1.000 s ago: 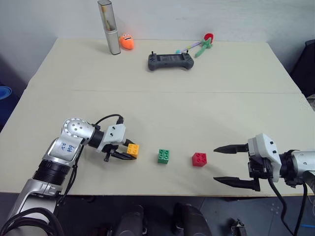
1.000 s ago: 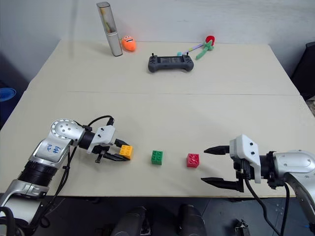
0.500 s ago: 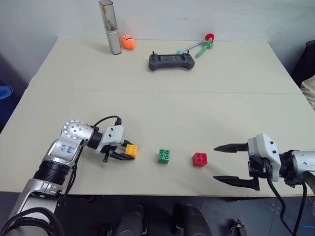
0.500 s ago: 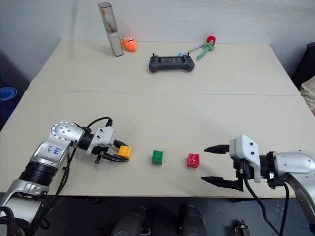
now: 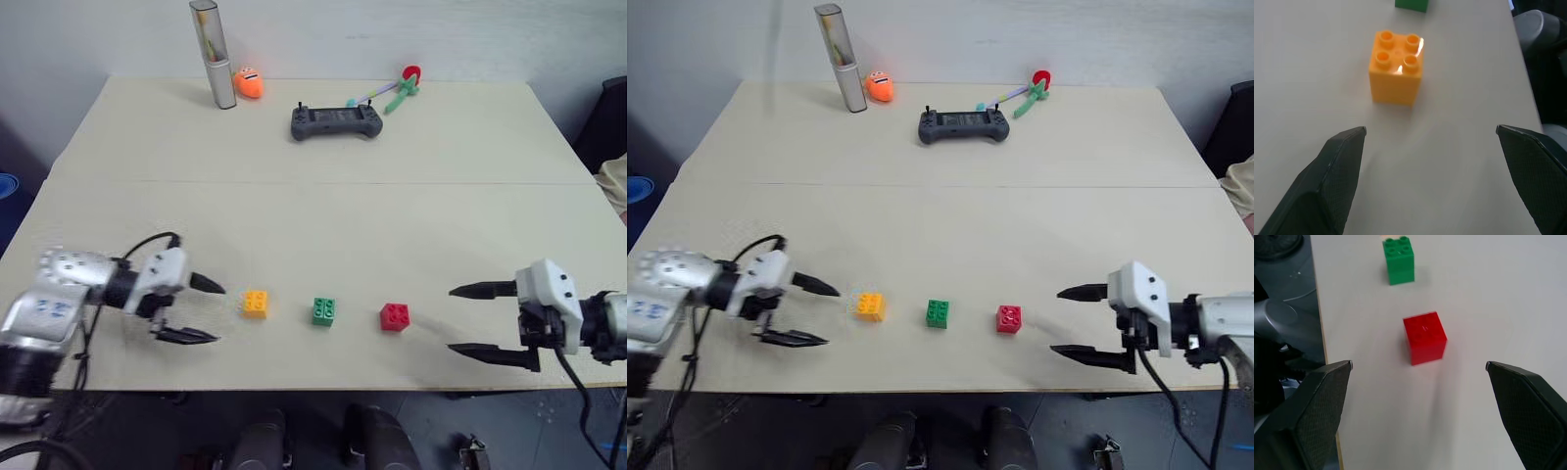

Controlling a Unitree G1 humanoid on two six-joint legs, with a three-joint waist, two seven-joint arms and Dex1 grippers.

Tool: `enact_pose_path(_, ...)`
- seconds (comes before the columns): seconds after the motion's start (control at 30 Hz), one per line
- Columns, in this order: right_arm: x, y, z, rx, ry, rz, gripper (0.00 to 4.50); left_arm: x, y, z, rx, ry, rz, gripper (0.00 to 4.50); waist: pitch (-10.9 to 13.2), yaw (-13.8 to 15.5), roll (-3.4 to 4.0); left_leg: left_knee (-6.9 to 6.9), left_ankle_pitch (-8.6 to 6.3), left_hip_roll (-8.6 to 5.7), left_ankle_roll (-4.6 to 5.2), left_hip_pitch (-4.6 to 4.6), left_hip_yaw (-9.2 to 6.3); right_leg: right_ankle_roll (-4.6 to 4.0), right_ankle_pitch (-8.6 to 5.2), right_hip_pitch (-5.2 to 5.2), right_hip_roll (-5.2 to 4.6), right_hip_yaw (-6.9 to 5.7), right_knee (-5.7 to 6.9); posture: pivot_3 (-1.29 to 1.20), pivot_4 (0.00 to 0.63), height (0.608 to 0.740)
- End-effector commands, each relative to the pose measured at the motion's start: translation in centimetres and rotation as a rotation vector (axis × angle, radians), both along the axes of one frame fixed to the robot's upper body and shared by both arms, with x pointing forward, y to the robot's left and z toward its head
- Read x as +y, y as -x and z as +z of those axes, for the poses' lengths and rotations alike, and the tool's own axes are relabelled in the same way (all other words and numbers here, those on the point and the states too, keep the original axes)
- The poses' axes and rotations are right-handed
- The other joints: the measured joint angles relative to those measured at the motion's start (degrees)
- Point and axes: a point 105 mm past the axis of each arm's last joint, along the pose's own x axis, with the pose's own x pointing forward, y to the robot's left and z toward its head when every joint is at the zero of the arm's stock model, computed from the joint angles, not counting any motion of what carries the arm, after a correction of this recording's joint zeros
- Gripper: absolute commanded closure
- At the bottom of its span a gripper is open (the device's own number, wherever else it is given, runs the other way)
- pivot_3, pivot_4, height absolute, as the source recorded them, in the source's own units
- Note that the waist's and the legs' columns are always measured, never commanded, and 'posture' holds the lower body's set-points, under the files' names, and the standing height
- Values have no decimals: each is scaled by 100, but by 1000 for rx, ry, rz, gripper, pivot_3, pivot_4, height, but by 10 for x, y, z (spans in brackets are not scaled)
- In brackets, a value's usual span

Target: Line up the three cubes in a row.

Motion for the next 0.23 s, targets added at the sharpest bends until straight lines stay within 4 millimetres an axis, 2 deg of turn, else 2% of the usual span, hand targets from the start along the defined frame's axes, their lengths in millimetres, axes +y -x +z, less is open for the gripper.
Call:
enact_pose_path(0.03,-16,0,15,-34,24,-5,0,21,15,36,-30,23,69,14,1,2,2,0,0,1,0,0,-1,-2,-1,0,-1,-1,-2,0,150,740)
enact_pose_path(0.13,-21,-1,16,-29,25,-6,0,27,22,44,-35,38,106,14,4,27,14,-1,-2,1,-2,2,-2,-3,-2,2,-5,-2,-12,0,150,740)
enact_pose_path(0.23,-17,-4,15,-23,18,5,0,26,25,46,-64,55,114,14,6,32,17,-1,-4,0,-5,2,-3,-3,-2,2,-8,-2,-12,0,150,740)
